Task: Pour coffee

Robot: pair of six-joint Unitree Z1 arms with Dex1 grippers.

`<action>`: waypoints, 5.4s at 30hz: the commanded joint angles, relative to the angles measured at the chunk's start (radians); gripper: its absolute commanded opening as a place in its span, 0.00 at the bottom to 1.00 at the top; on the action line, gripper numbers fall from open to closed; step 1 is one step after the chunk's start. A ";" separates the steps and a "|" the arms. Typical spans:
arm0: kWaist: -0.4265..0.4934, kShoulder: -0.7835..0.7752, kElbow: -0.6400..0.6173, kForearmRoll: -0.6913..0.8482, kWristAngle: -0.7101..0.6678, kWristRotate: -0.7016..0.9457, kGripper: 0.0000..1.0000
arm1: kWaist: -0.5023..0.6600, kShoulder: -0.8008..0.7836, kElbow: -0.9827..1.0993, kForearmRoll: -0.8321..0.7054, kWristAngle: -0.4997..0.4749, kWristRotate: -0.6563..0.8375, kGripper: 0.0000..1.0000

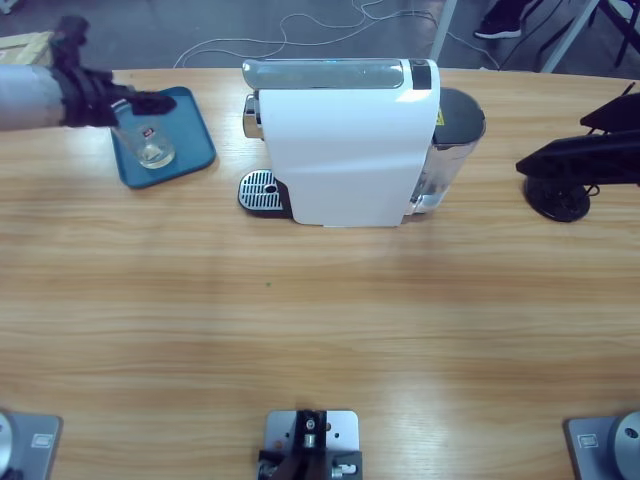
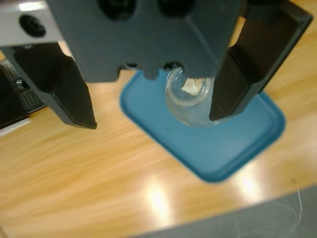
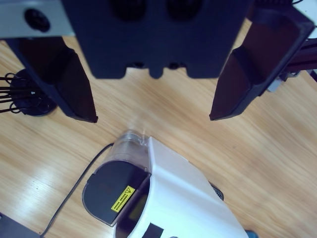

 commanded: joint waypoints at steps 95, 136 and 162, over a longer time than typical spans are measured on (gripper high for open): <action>-0.329 0.183 -0.077 0.119 -0.131 0.006 0.79 | 0.010 -0.197 0.178 -0.003 -0.008 0.004 1.00; -0.318 -0.703 0.153 0.704 0.106 -0.162 0.99 | -0.039 0.750 -0.999 0.685 0.039 -0.181 0.00; -0.318 -0.724 0.177 0.672 0.092 -0.159 0.99 | -0.051 0.934 -1.266 0.795 -0.051 -0.124 0.00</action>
